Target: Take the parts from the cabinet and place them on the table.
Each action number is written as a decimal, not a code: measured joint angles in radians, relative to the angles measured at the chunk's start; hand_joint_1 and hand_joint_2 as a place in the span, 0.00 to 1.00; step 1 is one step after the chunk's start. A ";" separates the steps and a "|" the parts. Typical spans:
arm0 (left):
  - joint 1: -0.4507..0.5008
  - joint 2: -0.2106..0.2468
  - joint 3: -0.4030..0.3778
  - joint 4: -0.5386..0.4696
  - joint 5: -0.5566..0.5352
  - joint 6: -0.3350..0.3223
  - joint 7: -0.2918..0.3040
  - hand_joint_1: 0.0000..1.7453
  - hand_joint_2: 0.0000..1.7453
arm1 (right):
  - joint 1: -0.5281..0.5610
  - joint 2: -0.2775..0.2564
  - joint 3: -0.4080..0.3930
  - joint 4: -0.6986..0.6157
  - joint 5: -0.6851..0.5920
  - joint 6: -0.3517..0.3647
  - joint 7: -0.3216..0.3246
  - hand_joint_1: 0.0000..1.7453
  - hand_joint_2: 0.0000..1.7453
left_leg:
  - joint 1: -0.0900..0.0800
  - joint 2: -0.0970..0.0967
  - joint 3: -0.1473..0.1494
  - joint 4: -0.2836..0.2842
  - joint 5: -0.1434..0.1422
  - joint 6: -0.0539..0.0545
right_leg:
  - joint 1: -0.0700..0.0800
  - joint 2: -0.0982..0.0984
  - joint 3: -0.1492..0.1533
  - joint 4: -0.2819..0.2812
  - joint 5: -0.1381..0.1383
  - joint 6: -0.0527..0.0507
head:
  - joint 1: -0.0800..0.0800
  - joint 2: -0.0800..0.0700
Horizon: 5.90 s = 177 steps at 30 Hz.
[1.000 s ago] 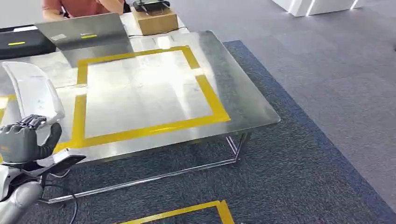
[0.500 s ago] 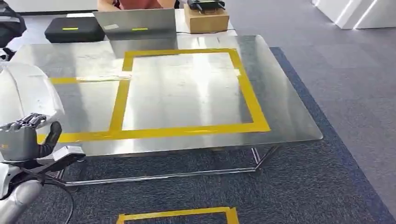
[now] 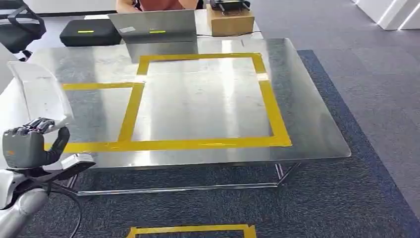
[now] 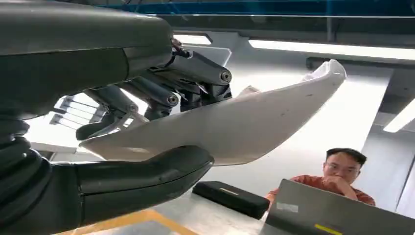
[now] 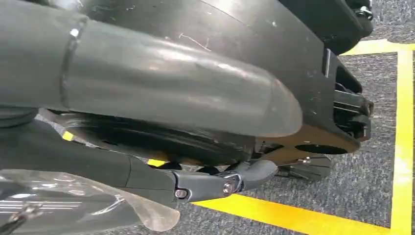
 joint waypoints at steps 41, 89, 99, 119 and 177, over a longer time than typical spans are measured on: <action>-0.377 -0.106 -0.217 0.624 -0.322 -0.033 0.098 1.00 1.00 | -0.029 -0.017 0.107 0.000 0.053 0.030 0.038 0.00 0.00 | -0.002 0.000 0.002 -0.004 0.001 -0.024 | -0.001 0.000 0.004 -0.002 -0.001 -0.006 | 0.000 0.000; -0.592 -0.200 -0.434 0.889 -0.305 -0.427 0.254 0.00 0.00 | -0.056 -0.029 0.189 0.000 0.017 0.039 0.067 0.00 0.00 | -0.002 0.000 0.002 -0.003 0.000 -0.023 | -0.001 0.000 0.004 -0.003 -0.001 -0.006 | 0.000 0.000; -0.594 -0.200 -0.423 0.861 -0.278 -0.312 0.230 0.00 0.00 | -0.054 -0.029 0.189 0.000 0.011 0.037 0.058 0.00 0.00 | -0.002 0.000 0.002 -0.003 -0.001 -0.023 | -0.001 -0.001 0.004 -0.003 -0.001 -0.006 | 0.000 0.000; -0.574 -0.183 -0.360 0.743 -0.215 -0.207 0.197 0.00 0.00 | -0.049 -0.029 0.190 0.000 -0.018 0.031 0.048 0.00 0.00 | -0.006 0.000 -0.002 0.006 -0.001 -0.001 | -0.006 0.000 0.011 -0.017 0.009 0.015 | -0.001 0.000; -0.365 -0.085 -0.224 0.571 -0.017 -0.174 0.080 0.00 0.00 | -0.063 -0.029 0.206 -0.001 -0.039 0.015 0.076 0.00 0.00 | 0.013 0.009 0.095 0.016 -0.050 -0.047 | 0.001 -0.012 -0.036 -0.024 0.062 -0.010 | 0.009 0.000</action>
